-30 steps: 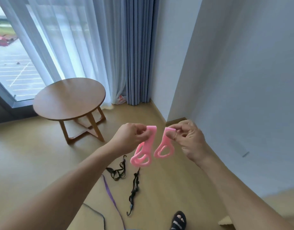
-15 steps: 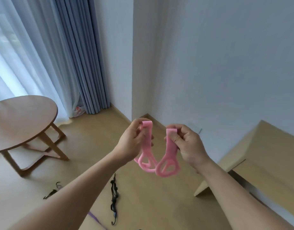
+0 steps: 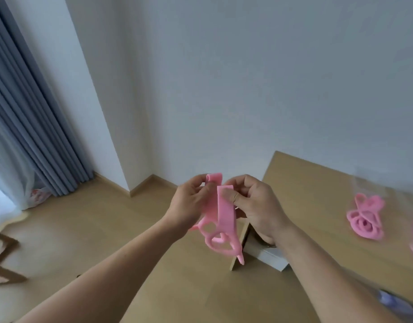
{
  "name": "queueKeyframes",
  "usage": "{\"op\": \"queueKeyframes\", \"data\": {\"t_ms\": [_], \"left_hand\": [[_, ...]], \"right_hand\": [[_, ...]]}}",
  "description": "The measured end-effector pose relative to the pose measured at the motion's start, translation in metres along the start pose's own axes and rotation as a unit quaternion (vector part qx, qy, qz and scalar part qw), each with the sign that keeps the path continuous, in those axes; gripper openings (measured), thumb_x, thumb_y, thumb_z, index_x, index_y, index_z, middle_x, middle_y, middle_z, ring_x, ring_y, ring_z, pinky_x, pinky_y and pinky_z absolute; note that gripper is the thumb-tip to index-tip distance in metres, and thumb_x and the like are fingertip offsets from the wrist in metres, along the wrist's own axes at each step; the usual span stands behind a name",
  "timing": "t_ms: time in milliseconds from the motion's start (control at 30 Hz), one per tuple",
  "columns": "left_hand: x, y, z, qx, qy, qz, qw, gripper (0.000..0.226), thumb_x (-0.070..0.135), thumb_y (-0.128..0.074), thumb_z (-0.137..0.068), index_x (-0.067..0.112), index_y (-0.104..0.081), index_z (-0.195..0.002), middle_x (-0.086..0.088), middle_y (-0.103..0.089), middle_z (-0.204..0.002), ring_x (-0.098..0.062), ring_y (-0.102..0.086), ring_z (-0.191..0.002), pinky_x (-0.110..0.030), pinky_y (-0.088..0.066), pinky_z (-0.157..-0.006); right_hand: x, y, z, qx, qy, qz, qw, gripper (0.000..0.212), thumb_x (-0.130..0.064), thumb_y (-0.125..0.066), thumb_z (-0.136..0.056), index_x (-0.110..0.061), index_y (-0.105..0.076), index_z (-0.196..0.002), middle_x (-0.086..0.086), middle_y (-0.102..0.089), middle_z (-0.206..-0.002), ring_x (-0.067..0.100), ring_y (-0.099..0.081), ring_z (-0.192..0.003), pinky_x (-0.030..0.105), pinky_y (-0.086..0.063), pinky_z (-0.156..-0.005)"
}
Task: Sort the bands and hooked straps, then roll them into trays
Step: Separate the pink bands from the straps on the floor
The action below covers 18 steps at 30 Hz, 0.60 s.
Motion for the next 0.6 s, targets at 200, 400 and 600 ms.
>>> {"op": "queueKeyframes", "data": {"t_ms": [200, 400, 600], "left_hand": [[0.017, -0.111, -0.025, -0.017, 0.019, 0.015, 1.0, 0.025, 0.028, -0.058, -0.1, 0.013, -0.067, -0.117, 0.002, -0.075, -0.08, -0.011, -0.07, -0.068, -0.022, -0.053, -0.059], [0.01, -0.239, -0.023, -0.174, 0.072, 0.058, 0.98, 0.027, 0.029, -0.047, -0.104, 0.016, -0.068, -0.116, -0.018, -0.073, -0.104, -0.034, -0.07, -0.092, -0.045, -0.057, -0.081], [-0.004, -0.32, -0.03, -0.265, 0.117, 0.081, 0.954, 0.034, 0.033, -0.051, -0.095, 0.01, -0.065, -0.115, -0.016, -0.069, -0.103, -0.029, -0.066, -0.087, -0.041, -0.054, -0.077]], "right_hand": [[-0.013, 0.109, 0.025, 0.046, 0.027, 0.011, 0.999, 0.021, -0.024, -0.076, -0.083, -0.012, -0.067, -0.097, 0.014, -0.073, -0.09, 0.026, -0.073, -0.075, 0.032, -0.057, -0.059], [-0.008, 0.218, 0.047, 0.154, 0.048, 0.019, 0.987, 0.01, -0.024, -0.075, -0.086, -0.033, -0.071, -0.085, -0.003, -0.072, -0.081, 0.014, -0.07, -0.072, 0.03, -0.055, -0.06], [0.012, 0.299, 0.067, 0.248, 0.061, 0.053, 0.966, 0.017, -0.02, -0.077, -0.084, -0.035, -0.071, -0.081, -0.01, -0.071, -0.078, 0.008, -0.068, -0.075, 0.03, -0.058, -0.069]]}}
Point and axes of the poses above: each hand's wrist, its own z-axis away from the middle knuckle, its own y-axis out of the back of the hand, x = y × z, the point moved 6 cm from there along -z, towards the middle knuckle
